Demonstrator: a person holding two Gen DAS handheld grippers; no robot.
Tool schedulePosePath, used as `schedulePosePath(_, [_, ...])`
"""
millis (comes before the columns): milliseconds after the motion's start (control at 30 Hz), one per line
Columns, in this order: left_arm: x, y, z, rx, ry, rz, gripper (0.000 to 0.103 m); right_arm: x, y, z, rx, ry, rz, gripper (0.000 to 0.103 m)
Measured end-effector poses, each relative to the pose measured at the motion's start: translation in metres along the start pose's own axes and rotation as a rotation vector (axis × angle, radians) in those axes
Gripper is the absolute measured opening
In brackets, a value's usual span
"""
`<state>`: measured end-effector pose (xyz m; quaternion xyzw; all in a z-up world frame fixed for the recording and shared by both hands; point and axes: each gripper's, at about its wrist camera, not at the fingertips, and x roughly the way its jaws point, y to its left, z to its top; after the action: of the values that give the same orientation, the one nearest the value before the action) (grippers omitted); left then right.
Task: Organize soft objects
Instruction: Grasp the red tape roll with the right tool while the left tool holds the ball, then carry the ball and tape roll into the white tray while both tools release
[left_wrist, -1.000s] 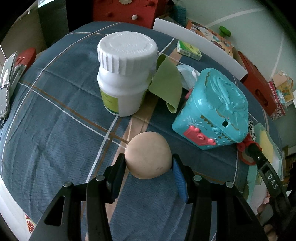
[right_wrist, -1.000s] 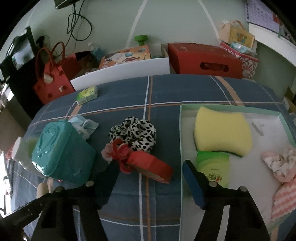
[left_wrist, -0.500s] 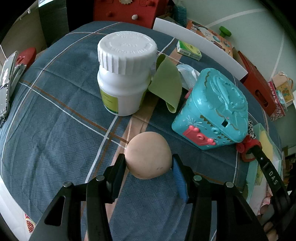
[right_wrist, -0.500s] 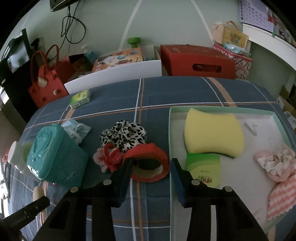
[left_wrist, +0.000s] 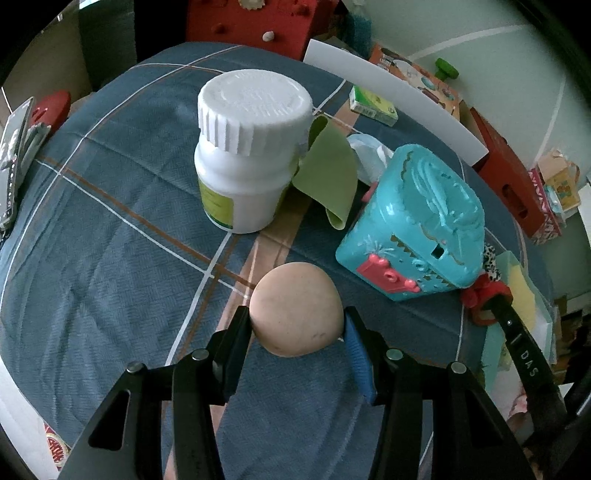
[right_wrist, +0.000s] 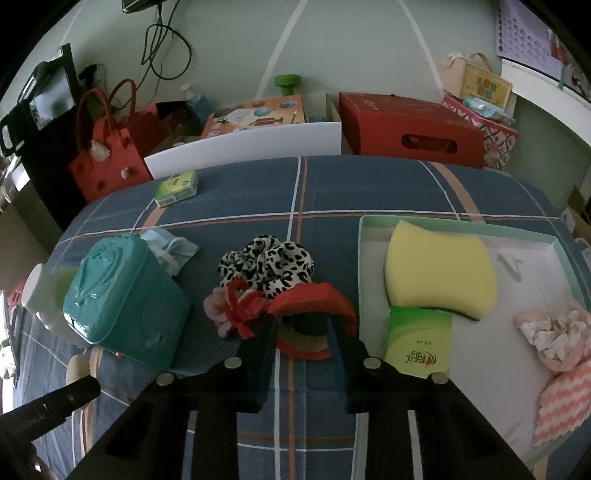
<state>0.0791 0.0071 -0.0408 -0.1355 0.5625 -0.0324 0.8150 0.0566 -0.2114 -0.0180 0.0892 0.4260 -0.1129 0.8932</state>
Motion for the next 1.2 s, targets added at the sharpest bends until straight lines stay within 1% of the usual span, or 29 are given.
schedulePosePath(100, [-0.002,0.001,0.001,-0.006,-0.002,-0.009,0.052,0.001,0.001,-0.001,-0.01,0.003,-0.005,0.028])
schedulePosePath(133, [-0.003,0.001,0.001,-0.007,-0.003,-0.012,0.052,0.001,0.002,-0.001,-0.014,0.004,-0.007,0.026])
schedulePosePath(200, [-0.004,0.003,0.002,-0.01,-0.004,-0.02,0.052,0.002,0.003,-0.002,-0.022,0.008,-0.011,0.016])
schedulePosePath(333, [-0.005,0.004,0.002,-0.015,-0.003,-0.031,0.052,0.004,0.003,-0.003,-0.027,0.013,-0.02,0.014])
schedulePosePath(367, [-0.006,0.005,0.002,-0.015,-0.003,-0.033,0.052,0.004,0.002,-0.003,-0.028,0.014,-0.024,0.011])
schedulePosePath(400, [-0.006,0.005,0.003,-0.016,-0.004,-0.035,0.052,0.005,0.002,-0.003,-0.029,0.016,-0.028,0.01])
schedulePosePath(533, [-0.007,0.007,0.003,-0.02,-0.002,-0.043,0.052,0.006,-0.002,-0.003,-0.024,0.019,-0.034,0.01])
schedulePosePath(733, [-0.01,0.009,0.004,-0.03,0.0,-0.071,0.052,-0.006,-0.011,-0.002,-0.025,-0.003,-0.047,0.009])
schedulePosePath(833, [-0.013,0.011,0.006,-0.042,-0.009,-0.089,0.052,-0.01,-0.014,-0.001,-0.019,-0.013,-0.044,0.011])
schedulePosePath(967, [-0.017,0.013,0.007,-0.046,-0.021,-0.09,0.052,-0.012,-0.01,0.003,-0.045,-0.03,-0.042,0.011])
schedulePosePath(1033, [-0.016,0.014,0.007,-0.056,-0.016,-0.097,0.052,-0.011,-0.005,0.004,-0.067,-0.036,-0.05,0.017])
schedulePosePath(1067, [-0.016,0.015,0.007,-0.06,-0.014,-0.101,0.052,-0.01,-0.003,0.005,-0.079,-0.039,-0.053,0.026])
schedulePosePath(1100, [-0.016,0.016,0.007,-0.065,-0.013,-0.106,0.052,-0.009,0.0,0.005,-0.092,-0.041,-0.057,0.039])
schedulePosePath(1133, [-0.017,0.017,0.007,-0.069,-0.015,-0.111,0.052,-0.008,0.002,0.005,-0.105,-0.042,-0.059,0.045])
schedulePosePath(1167, [-0.017,0.017,0.008,-0.072,-0.017,-0.114,0.052,-0.007,0.005,0.005,-0.123,-0.044,-0.065,0.049])
schedulePosePath(1200, [-0.019,0.017,0.008,-0.075,-0.02,-0.119,0.052,-0.007,0.007,0.005,-0.136,-0.044,-0.069,0.049])
